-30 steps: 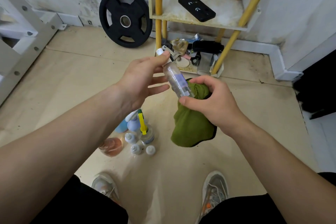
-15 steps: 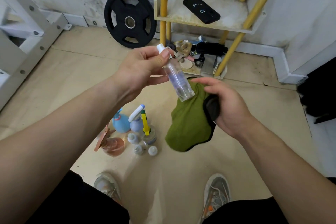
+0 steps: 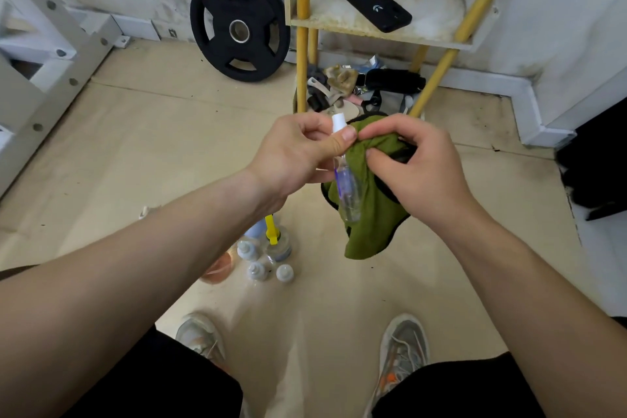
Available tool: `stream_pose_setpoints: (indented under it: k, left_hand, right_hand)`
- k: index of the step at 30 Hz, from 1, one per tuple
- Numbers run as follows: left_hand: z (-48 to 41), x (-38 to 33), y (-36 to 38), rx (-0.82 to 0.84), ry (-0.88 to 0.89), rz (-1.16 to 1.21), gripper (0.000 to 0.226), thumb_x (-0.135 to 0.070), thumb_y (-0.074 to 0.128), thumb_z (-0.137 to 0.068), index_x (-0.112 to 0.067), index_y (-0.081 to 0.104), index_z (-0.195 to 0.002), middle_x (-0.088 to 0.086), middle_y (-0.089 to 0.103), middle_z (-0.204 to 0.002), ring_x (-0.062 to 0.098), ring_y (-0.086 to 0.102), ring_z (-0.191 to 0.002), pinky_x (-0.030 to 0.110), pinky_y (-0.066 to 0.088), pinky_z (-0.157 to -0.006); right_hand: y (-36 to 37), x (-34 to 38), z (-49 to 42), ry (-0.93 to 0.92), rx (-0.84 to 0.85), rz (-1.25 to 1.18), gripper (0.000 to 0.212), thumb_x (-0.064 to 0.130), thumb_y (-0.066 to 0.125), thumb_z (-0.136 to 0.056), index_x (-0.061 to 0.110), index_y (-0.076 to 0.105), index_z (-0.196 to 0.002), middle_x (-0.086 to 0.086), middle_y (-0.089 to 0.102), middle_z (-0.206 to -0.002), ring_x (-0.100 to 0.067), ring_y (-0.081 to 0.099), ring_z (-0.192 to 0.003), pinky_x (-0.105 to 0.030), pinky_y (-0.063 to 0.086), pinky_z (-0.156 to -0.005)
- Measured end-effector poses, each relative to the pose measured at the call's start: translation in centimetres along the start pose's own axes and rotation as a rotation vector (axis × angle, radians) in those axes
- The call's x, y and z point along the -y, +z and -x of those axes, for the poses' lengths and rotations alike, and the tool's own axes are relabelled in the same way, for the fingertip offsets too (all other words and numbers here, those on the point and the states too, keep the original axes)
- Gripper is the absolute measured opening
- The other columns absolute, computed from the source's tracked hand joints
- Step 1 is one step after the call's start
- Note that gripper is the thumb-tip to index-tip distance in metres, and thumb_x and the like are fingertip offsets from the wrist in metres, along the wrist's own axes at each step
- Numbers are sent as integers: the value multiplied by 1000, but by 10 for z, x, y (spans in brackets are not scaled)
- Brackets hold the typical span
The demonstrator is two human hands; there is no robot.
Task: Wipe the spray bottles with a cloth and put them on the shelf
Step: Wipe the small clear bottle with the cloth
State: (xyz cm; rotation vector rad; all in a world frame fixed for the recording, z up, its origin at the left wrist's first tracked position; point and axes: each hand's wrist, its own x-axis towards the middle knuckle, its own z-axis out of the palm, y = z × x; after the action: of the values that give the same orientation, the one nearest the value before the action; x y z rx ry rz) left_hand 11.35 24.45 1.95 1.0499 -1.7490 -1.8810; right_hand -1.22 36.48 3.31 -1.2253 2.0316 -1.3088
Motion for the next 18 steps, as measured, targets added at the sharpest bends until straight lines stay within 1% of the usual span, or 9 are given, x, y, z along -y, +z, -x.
stream_pose_setpoints:
  k: [3,5,7,9,12,14,16,18]
  left_hand:
    - [0,0,3,-10,5,18,26,-25,69,-93,1,66,-99,6,58,-73,16,57,-63,39,61,-73]
    - [-2,-2,0,-32,-5,33,23,-28,68,-94,-5,65,-93,3,57,-71,16,57,-63,35,60,-68]
    - [-4,-1,-4,-77,-30,53,25,-32,68,-94,-8,64,-87,5,59,-76,16,57,-63,28,58,-61]
    - [-4,1,-6,-115,-54,67,29,-35,69,-94,-9,61,-83,6,61,-78,18,58,-61,27,58,-60]
    - [-3,6,-4,-130,-92,54,31,-38,68,-93,-10,61,-84,3,65,-72,15,61,-56,30,59,-64]
    - [-1,8,-1,-100,-110,41,29,-37,69,-93,-12,62,-80,0,65,-70,14,61,-56,29,59,-63]
    - [1,8,3,-40,-120,41,23,-34,68,-94,-13,64,-84,-5,65,-67,12,62,-55,26,58,-60]
    - [3,8,6,8,-128,56,20,-32,68,-94,-14,65,-88,-7,65,-67,11,61,-55,25,58,-61]
  right_hand:
    - [-3,-1,-3,63,24,-50,29,8,72,-88,37,72,-86,12,74,-93,-7,69,-93,-28,57,-82]
    - [-2,-1,-1,49,39,-11,28,9,72,-88,37,71,-86,13,72,-91,-4,68,-89,-21,54,-77]
    - [1,-1,3,8,63,49,27,9,72,-87,36,71,-86,16,70,-85,0,66,-83,-11,47,-70]
    - [2,-2,7,-60,87,120,26,7,73,-85,33,72,-87,20,67,-81,3,63,-82,-5,42,-69]
    - [3,-3,9,-210,126,245,20,5,75,-82,23,76,-89,23,62,-83,4,59,-87,-5,41,-74]
    - [4,-2,10,-243,117,278,19,7,75,-82,23,76,-90,20,62,-84,0,59,-88,-6,41,-75]
    - [4,-1,9,-161,63,223,21,9,73,-84,30,74,-88,18,65,-85,0,61,-87,-6,42,-72]
    - [4,0,5,-13,14,102,26,12,71,-86,38,70,-84,16,69,-84,1,64,-83,-8,45,-69]
